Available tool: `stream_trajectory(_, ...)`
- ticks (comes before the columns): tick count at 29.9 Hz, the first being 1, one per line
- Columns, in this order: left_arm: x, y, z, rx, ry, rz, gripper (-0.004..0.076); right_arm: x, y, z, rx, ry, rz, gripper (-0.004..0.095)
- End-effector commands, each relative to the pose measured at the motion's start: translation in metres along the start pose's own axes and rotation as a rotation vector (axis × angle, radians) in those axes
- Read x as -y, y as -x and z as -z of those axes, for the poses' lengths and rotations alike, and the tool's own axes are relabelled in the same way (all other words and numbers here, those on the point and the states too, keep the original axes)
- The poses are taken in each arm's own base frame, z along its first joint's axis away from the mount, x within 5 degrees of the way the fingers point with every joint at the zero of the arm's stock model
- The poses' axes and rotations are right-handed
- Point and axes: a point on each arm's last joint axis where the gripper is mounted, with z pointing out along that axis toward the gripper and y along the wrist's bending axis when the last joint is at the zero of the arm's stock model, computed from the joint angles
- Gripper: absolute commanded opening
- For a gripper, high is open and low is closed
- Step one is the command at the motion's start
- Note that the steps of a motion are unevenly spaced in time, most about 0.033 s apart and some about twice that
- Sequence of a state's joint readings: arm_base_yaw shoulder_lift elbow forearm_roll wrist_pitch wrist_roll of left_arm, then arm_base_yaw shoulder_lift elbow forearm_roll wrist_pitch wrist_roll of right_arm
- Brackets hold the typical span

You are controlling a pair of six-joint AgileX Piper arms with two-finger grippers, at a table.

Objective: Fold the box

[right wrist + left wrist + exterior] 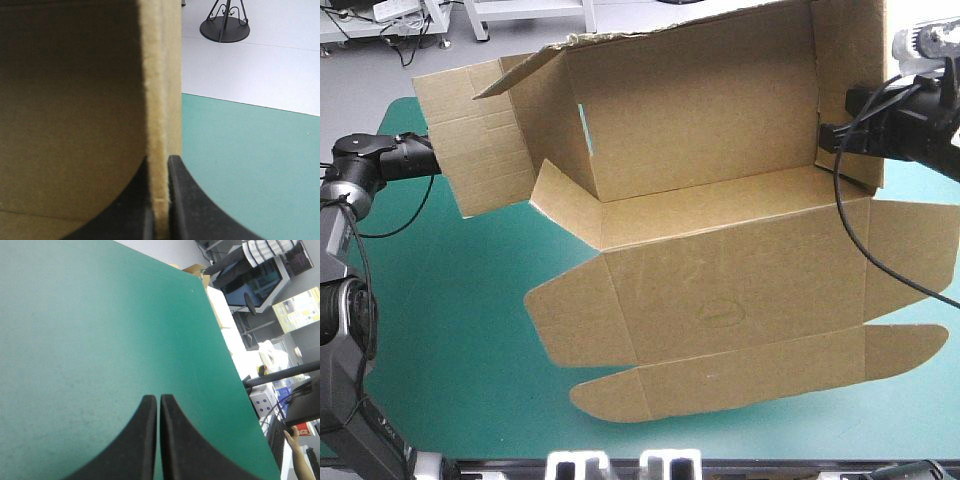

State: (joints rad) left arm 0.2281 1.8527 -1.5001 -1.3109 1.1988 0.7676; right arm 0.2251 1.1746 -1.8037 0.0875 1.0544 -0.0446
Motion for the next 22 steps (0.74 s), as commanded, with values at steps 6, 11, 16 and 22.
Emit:
stream_trajectory(6,0.087,0.004,0.022,0.052,-0.196,-0.171,0.0011,0.004,0.015,-0.02,0.104,-0.017,-0.029,-0.0018)
stream_trajectory(11,0.114,-0.001,0.031,0.063,-0.212,-0.233,0.0011,0.006,0.016,-0.039,0.112,-0.016,-0.062,-0.0018)
stream_trajectory(16,0.145,-0.009,0.034,0.062,-0.244,-0.306,0.0011,0.005,0.014,-0.059,0.087,0.006,-0.089,-0.0018)
stream_trajectory(22,0.158,-0.013,0.04,0.074,-0.248,-0.33,0.0011,0.007,0.01,-0.079,0.049,0.004,-0.092,-0.0018)
